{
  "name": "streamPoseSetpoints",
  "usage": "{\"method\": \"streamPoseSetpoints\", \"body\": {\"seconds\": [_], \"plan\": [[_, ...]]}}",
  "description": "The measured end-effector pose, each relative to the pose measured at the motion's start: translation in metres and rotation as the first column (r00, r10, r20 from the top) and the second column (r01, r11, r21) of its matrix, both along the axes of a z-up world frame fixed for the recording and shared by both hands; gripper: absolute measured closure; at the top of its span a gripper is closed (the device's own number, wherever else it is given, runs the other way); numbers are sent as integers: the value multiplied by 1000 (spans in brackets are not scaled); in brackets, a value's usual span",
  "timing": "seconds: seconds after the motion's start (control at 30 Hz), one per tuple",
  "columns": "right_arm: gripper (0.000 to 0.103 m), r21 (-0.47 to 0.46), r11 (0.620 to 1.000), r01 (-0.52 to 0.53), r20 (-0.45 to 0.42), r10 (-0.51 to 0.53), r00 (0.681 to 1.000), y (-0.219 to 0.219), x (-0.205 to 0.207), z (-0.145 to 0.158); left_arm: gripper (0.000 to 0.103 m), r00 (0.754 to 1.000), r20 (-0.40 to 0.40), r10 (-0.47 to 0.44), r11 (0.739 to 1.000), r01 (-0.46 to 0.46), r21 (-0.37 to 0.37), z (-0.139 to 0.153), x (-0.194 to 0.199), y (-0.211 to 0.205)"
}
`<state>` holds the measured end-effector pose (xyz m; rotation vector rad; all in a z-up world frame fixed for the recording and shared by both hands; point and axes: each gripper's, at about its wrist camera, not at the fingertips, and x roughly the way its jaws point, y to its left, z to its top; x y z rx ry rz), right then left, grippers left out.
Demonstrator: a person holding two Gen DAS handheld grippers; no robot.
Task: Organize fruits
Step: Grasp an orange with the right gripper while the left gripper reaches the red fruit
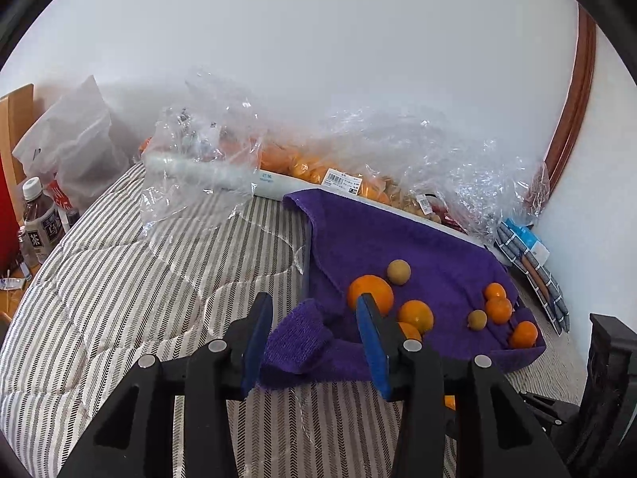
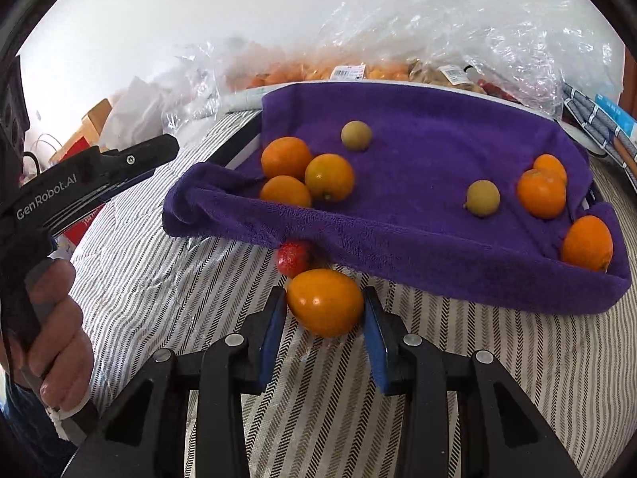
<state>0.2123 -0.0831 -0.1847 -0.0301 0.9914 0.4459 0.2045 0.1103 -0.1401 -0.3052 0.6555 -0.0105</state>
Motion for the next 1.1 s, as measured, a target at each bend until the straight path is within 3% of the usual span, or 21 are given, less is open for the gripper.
{"method": "streamPoseSetpoints", "body": {"seconds": [0.27, 0.4, 0.53, 0.7, 0.87, 1.1], "plan": [[66, -19, 999, 29, 92, -27, 995, -31, -23, 16, 61, 992, 4, -127, 992, 127, 8, -1, -14, -23], [66, -30, 996, 78, 114, -74, 991, -63, -31, 21, 61, 967, -58, -250, 968, 248, -31, -11, -26, -51], [66, -12, 990, 137, 135, -134, 982, -94, -36, 21, 61, 951, -104, -290, 954, 296, 52, -18, -27, -83], [66, 15, 985, 173, 134, -173, 976, -118, -37, 19, 66, 943, -199, -268, 961, 277, 22, -32, -7, -97], [66, 24, 983, 183, 135, -185, 973, -125, -39, 14, 71, 949, -222, -226, 974, 224, -34, -36, 7, -96], [66, 31, 985, 170, 126, -172, 977, -123, -38, 11, 82, 950, -236, -202, 978, 208, 1, -39, 11, -104]]}}
